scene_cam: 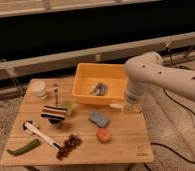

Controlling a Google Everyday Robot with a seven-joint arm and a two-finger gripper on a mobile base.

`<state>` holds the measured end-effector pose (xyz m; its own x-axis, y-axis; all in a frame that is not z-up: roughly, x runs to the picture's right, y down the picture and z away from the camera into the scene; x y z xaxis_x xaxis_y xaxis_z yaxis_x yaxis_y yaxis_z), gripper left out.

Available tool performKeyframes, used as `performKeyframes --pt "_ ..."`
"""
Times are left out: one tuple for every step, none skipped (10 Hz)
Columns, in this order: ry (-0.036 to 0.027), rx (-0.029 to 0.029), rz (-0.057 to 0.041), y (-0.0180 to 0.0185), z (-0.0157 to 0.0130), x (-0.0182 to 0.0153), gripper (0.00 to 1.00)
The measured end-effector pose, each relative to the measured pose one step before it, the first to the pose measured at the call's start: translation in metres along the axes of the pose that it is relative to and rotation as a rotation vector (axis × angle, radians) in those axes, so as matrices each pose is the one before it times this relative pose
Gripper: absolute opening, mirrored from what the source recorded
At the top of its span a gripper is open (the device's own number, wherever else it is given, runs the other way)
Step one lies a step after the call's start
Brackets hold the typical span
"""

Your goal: Place banana in plastic cup

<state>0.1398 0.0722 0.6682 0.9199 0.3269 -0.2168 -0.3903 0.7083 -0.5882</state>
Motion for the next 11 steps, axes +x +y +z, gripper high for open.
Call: performKeyframes --pt "-0.01319 0.00250 -0.01782 0.00035 -0.01548 -0.01937 0.00" --pt "-0.00839 0.00023 -0.00729 -0.00050 -0.00611 -0.01059 0.00" --pt "-0.01216 -0.00131 -0.00465 -0.00033 -0.00375 -0.01264 0.00" --pt "-0.01450 -0.00781 -0.01162 0.00172 0.00418 -0.01859 0.00" --pt "-0.01823 -0.00556 -0.01014 0.00145 0.00910 -0.01803 0.00" --pt "-0.01412 -0.00373 -0.00851 0.00123 0.01159 -0.01611 0.00" --pt "-0.02305 -0.00629 -0.02016 0.00288 0.02087 -0.02870 0.00" --pt "-0.02212 -0.00678 -0.01811 0.00362 0.01524 -0.02402 0.00" --pt "-0.01729 -0.00183 -0.01612 0.00132 0.01282 -0.01649 0.00" --pt "-0.02324 -0.00144 -0.01706 0.00113 0.01063 -0.01760 0.00" --pt "-0.03044 -0.00141 -0.02423 0.00144 0.01045 -0.02305 0.00"
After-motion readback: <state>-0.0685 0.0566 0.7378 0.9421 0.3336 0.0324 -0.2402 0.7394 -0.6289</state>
